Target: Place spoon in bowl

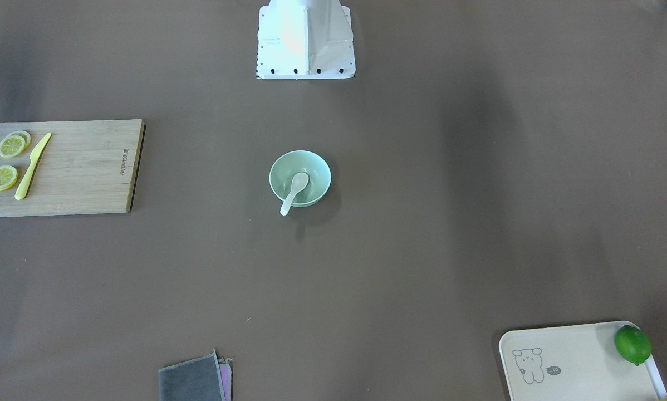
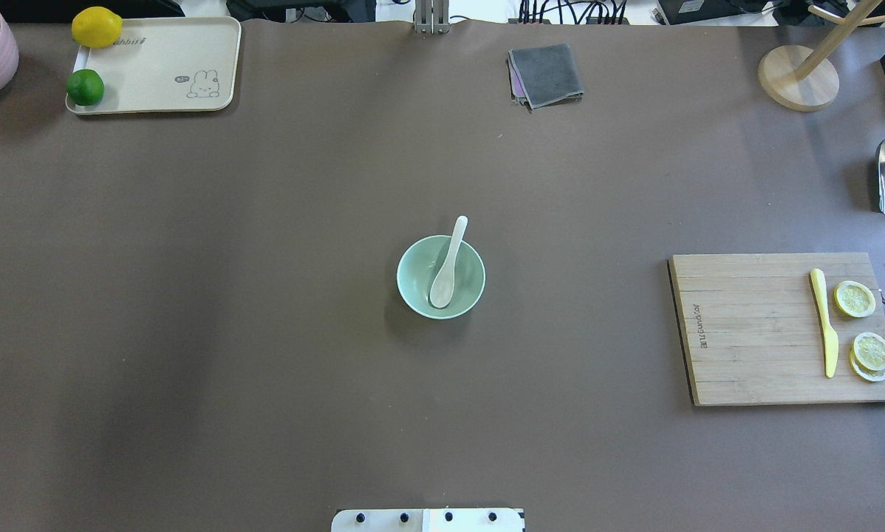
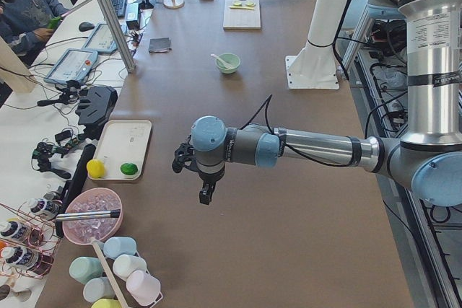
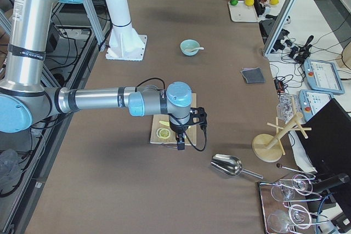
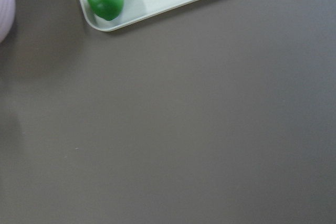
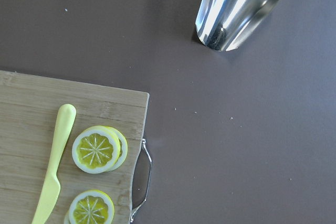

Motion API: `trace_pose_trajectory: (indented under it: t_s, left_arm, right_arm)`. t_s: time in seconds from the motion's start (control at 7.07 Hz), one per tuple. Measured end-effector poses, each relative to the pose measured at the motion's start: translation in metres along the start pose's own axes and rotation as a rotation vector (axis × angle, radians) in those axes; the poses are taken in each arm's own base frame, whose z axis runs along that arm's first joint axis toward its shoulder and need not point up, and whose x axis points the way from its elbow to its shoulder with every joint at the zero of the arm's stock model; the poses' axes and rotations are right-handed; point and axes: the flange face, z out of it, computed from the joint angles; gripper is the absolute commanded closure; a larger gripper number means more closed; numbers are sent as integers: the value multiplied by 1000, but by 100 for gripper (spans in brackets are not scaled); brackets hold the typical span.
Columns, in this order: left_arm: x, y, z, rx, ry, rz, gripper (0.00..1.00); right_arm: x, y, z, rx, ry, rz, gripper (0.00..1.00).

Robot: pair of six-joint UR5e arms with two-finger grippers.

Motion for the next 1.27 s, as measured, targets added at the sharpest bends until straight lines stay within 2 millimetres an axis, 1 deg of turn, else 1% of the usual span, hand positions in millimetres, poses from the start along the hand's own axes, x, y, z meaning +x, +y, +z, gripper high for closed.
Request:
trace_pose_trajectory:
  t_s: [0.28,0.71,1.27]
  left_arm:
    - [-1,1,-1,0,0,-23,2]
    - [-11,5,2,-18,-64,-59,2]
    - [-4,5,-4,-5,-65,-41,2]
  right_arm:
    - [7,2,2,-5,-11,1,0]
    - [11,4,4,-5,4,-22,0]
    - [13,3,3,-2,26,-25,0]
